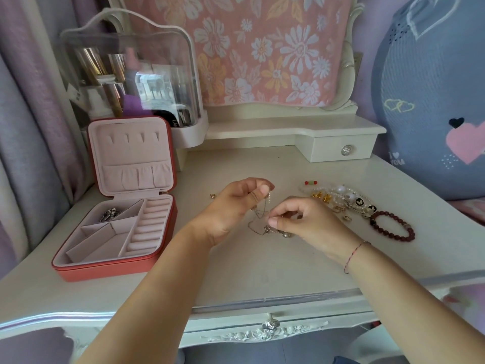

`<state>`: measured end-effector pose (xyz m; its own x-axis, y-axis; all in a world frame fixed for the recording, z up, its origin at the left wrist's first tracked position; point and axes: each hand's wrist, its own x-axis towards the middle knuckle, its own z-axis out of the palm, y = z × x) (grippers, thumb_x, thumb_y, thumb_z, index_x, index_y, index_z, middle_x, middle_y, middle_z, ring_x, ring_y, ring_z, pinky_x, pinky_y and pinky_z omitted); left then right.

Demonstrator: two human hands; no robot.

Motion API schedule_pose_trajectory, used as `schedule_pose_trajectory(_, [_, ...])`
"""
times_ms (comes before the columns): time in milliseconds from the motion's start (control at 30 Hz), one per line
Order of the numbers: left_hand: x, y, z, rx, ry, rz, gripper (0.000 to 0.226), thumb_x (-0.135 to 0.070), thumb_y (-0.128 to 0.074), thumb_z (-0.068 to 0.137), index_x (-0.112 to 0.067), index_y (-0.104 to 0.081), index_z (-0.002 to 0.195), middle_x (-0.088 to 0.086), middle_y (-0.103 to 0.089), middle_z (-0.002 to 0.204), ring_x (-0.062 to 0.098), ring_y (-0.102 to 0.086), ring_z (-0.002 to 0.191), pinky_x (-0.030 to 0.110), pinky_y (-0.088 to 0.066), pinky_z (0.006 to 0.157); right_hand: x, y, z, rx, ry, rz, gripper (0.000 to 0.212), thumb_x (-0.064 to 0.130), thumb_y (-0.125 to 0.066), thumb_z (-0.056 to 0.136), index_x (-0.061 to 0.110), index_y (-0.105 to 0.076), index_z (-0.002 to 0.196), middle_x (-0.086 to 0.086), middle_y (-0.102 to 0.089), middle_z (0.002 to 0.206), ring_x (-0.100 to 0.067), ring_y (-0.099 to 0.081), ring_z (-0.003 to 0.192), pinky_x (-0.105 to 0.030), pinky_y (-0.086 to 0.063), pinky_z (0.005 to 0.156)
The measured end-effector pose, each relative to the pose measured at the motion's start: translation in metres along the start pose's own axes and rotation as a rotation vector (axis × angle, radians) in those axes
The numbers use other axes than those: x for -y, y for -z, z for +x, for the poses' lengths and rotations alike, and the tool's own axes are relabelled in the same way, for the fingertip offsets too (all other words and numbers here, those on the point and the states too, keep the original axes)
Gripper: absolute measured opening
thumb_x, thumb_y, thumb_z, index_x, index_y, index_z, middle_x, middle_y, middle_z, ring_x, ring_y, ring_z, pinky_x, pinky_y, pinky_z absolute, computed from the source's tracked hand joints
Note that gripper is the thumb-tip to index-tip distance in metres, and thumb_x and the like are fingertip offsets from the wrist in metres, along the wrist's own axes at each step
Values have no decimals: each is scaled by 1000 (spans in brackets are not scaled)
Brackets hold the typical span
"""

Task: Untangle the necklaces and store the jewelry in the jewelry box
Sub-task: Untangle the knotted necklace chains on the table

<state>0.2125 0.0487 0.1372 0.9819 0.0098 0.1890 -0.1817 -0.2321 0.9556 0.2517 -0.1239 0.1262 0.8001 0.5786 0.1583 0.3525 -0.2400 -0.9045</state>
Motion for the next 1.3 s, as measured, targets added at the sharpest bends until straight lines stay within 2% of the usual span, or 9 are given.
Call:
schedule_pose_trajectory(100, [0, 1, 1, -48, 11, -27, 24, -26, -50, 98, -10, -65, 109, -1, -59, 97, 11, -50, 89, 24, -41, 83, 1, 2, -1, 5, -19, 52, 8, 12, -72, 84, 20, -74, 82, -1, -72, 77, -1, -57, 64, -10, -46, 61])
schedule_pose_trajectory(367, [-2, 2, 0, -99, 33, -122, 22, -24, -49, 99, -10, -65, 106, -2, -59, 88, 9, -52, 85, 21, -42, 77, -11, -6, 2, 25, 34, -311, 6, 23, -78, 77, 28, -74, 79, 4, -63, 90, -7, -57, 80, -27, -47, 79])
schedule_pose_trajectory(467, [-2, 2, 1, -141, 66, -120, 17, -23, -50, 99, -11, -63, 103, -5, -58, 83, 4, -53, 74, 11, -43, 67, -10, -4, 2, 37, 38, -301, 7, 24, -76, 79, 29, -74, 76, 6, -64, 88, -4, -57, 78, -23, -46, 77])
schedule_pose_trajectory(633, [9, 1, 6, -267, 136, 192, 10, -27, -55, 98, -21, -62, 92, -3, -58, 79, 8, -48, 66, 11, -38, 55, -1, 7, 2, 18, -13, 153, 4, 14, -68, 85, 15, -71, 86, 5, -71, 82, 2, -63, 76, -8, -44, 70])
schedule_pose_trajectory(833, [12, 1, 9, -289, 136, 260, 15, -24, -50, 100, -16, -62, 97, -2, -59, 73, -4, -45, 47, 10, -34, 48, 10, 19, 7, 28, -113, 511, 18, 25, -60, 75, 10, -64, 84, -2, -70, 74, -13, -64, 70, -21, -45, 69])
schedule_pose_trajectory(1033, [11, 0, 7, -235, 77, 160, 17, -16, -49, 100, -19, -54, 84, -5, -71, 81, 9, -51, 68, 15, -40, 64, 20, 22, 13, 2, -200, 565, 21, 24, -66, 71, 8, -67, 84, -1, -61, 61, -14, -53, 60, -24, -44, 66])
schedule_pose_trajectory(1133, [15, 0, 7, -217, 49, 242, 13, -30, -61, 94, -25, -64, 82, -14, -63, 83, 7, -52, 78, 19, -41, 72, 23, 21, 14, -5, -194, 521, 23, 26, -67, 71, 7, -69, 85, -1, -62, 60, -15, -54, 60, -25, -44, 68])
schedule_pose_trajectory(1200, [14, 1, 6, -211, -3, 258, 15, -43, -61, 90, -32, -70, 83, -16, -62, 99, 5, -55, 101, 18, -40, 89, 23, 18, 14, -28, -177, 469, 15, 24, -68, 75, 11, -69, 82, 0, -64, 60, -14, -55, 59, -25, -44, 68])
schedule_pose_trajectory(1300, [1, -1, -1, -112, -29, 91, 26, -48, -57, 84, -30, -73, 94, -13, -67, 112, -3, -58, 108, 9, -38, 92, 23, 11, 15, -89, -166, 428, 8, 22, -70, 79, 15, -69, 77, -1, -65, 60, -15, -54, 60, -26, -44, 69])
